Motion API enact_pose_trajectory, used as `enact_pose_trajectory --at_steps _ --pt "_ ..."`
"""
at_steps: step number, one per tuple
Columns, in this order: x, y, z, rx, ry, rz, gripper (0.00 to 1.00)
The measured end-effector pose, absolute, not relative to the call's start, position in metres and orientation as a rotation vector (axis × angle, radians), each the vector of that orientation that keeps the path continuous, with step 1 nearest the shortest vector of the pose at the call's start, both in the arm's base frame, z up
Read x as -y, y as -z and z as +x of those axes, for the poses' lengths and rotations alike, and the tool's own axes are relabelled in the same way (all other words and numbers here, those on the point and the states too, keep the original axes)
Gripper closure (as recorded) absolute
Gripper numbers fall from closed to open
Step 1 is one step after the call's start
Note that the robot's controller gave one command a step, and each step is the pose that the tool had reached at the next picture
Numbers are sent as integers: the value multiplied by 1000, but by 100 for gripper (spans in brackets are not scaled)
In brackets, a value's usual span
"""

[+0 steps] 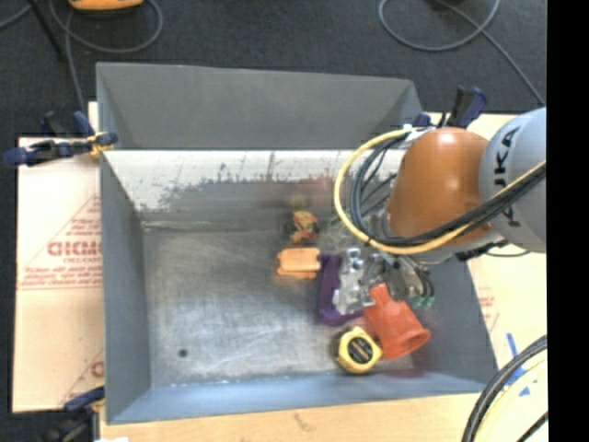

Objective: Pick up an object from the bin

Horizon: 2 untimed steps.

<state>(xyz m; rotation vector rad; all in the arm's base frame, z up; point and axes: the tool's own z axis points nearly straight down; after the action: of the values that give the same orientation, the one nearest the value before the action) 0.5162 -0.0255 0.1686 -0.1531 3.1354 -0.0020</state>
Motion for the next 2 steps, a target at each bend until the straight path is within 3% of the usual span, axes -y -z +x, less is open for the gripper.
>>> enact_pose_trajectory --at_steps 1,2 --pt "27 -176 516 -3131 2 -193 100" --pt "29 -142 513 -3138 0 -81 0"
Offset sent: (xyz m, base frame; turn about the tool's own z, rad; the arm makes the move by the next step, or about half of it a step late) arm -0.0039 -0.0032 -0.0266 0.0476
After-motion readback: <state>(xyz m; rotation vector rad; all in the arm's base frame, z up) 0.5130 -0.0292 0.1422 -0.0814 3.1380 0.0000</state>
